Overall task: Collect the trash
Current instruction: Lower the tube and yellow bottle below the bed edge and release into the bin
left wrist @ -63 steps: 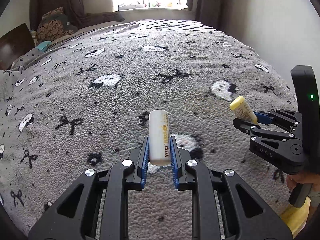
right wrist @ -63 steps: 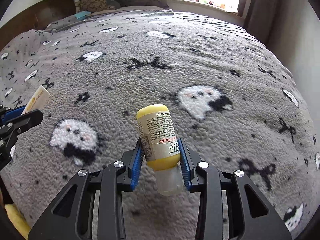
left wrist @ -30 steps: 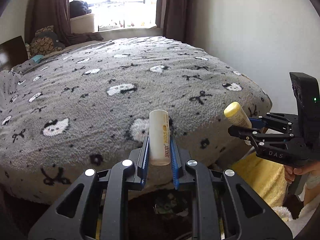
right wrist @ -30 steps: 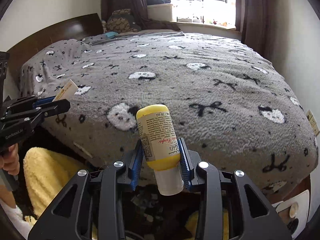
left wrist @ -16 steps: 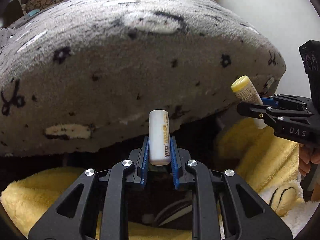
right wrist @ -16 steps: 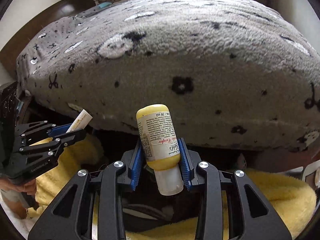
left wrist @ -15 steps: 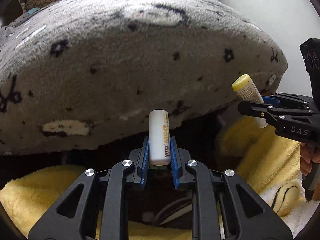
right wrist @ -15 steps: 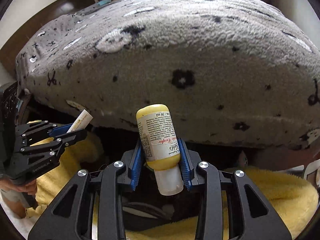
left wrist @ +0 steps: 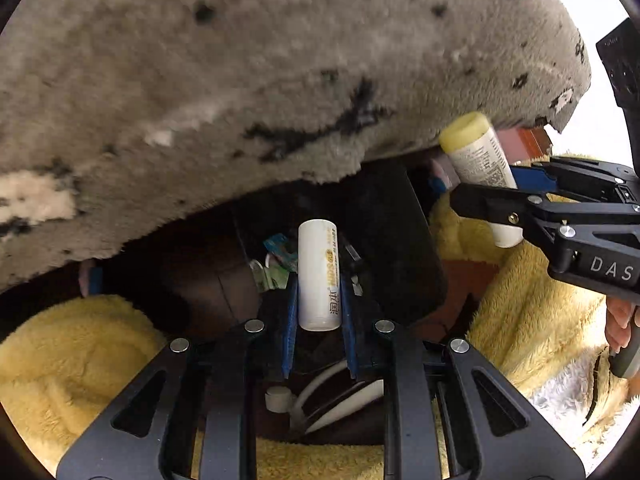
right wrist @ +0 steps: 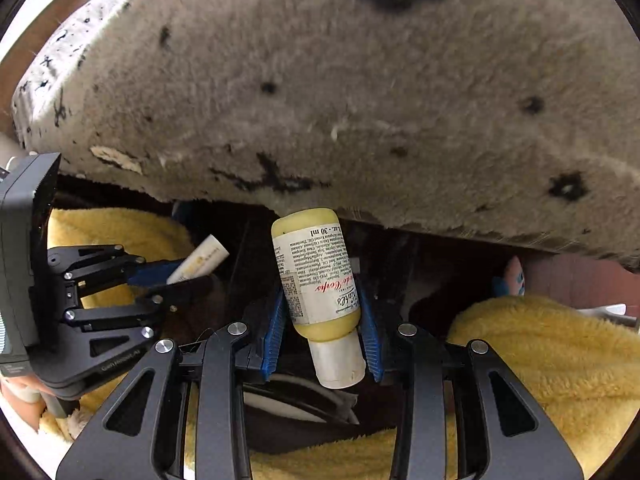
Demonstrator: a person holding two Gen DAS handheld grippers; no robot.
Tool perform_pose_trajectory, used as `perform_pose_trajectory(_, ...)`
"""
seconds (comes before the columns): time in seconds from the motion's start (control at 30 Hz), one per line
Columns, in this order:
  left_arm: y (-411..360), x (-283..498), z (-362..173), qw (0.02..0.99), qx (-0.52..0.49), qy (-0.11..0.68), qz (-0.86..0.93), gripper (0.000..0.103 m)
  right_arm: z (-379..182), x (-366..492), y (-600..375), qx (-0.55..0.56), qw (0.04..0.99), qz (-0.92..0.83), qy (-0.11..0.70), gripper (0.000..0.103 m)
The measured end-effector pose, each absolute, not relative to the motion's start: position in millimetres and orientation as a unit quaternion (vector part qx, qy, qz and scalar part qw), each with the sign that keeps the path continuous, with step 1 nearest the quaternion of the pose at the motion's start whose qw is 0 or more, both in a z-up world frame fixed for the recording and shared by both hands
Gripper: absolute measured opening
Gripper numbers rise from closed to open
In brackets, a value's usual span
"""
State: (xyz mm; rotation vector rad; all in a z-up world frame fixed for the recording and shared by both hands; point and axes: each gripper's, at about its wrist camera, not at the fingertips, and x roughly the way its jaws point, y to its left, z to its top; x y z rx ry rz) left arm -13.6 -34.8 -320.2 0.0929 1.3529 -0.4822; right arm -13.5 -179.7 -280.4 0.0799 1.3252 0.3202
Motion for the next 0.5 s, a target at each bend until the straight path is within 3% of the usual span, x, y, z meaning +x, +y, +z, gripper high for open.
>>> perform_pose_trajectory(0.23, -37.4, -5.3, -334.0, 0.737, 0.037, 0.635, -0.229, 0.019, -291.5, -5.4, -177.0, 0.034, 0.767, 0.146, 0.624, 0.035)
perform_pose_trajectory(0.33, -38.0, -4.3, -333.1, 0.737, 0.037, 0.635, -0.229, 0.042, -291.1, -3.9, -176.3, 0.032, 0.767, 0.141, 0.625, 0.037)
perform_pose_trajectory(0.43, -39.1, -5.4, -329.2, 0.741, 0.040, 0.631, -0.227, 0.054, -286.8, -1.7, -177.7, 0.033, 0.772, 0.134, 0.621, 0.050)
perform_pose_trajectory(0.5, -40.0, -4.8, -324.1, 0.744, 0.040, 0.628, -0.225, 0.057, -282.5, -1.8, -178.8, 0.032, 0.775, 0.132, 0.617, 0.051)
